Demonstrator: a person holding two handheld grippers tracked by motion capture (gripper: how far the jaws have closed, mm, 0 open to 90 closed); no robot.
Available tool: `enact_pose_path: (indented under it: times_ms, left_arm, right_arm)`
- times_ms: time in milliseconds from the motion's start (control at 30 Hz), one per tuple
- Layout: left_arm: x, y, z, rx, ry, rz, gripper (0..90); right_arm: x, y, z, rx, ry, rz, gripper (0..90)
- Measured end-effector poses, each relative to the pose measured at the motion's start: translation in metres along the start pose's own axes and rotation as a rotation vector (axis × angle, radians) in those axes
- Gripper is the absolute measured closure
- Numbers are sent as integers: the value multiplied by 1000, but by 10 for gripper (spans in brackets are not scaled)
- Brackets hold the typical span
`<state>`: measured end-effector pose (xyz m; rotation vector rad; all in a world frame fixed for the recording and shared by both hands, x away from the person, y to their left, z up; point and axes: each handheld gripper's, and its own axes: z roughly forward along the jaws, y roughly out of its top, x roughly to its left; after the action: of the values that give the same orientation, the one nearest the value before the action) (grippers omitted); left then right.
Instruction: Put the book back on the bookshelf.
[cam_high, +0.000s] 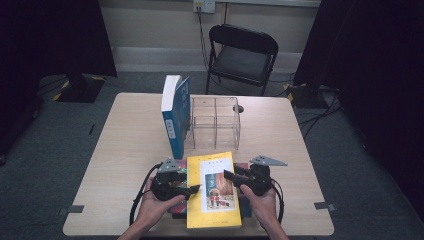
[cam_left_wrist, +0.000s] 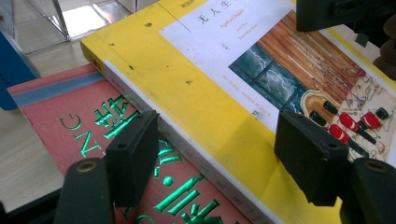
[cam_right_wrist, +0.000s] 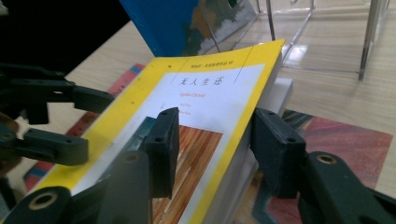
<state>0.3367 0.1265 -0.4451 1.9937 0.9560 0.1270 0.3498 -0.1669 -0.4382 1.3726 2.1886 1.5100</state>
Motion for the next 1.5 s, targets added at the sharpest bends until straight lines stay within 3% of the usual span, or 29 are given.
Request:
enact_pose_path:
  times_ms: [200,400,500,667,833,967,1133,1367,1500]
  left_arm:
    - [0,0,0,3,-4,2,306]
    - [0,-1,0,-5,-1,-8,312]
    - [1,-1,0,-6,-7,-7,315]
    - [0,0,1,-7,0,-2,314]
    - [5,1,-1,-1,-23,-7,341]
    - [11,1,-1,-10,-46,-38,401]
    - [12,3,0,-9,-41,-38,403]
    - [13,3,1,-12,-41,-34,402]
    - [12,3,1,-16,-41,-30,388]
  right_arm:
    - [5,2,-4,-7,30,6,563]
    - [7,-2,-5,26,27,-5,564]
    - [7,-8,-7,64,53,2,564]
    - [7,-11,-7,76,66,0,555]
    - [5,-4,3,84,89,-9,548]
    - [5,3,16,109,93,-21,514]
    - [6,11,27,123,105,-52,493]
    - [7,16,37,156,159,-66,587]
    - [7,17,33,139,176,-58,685]
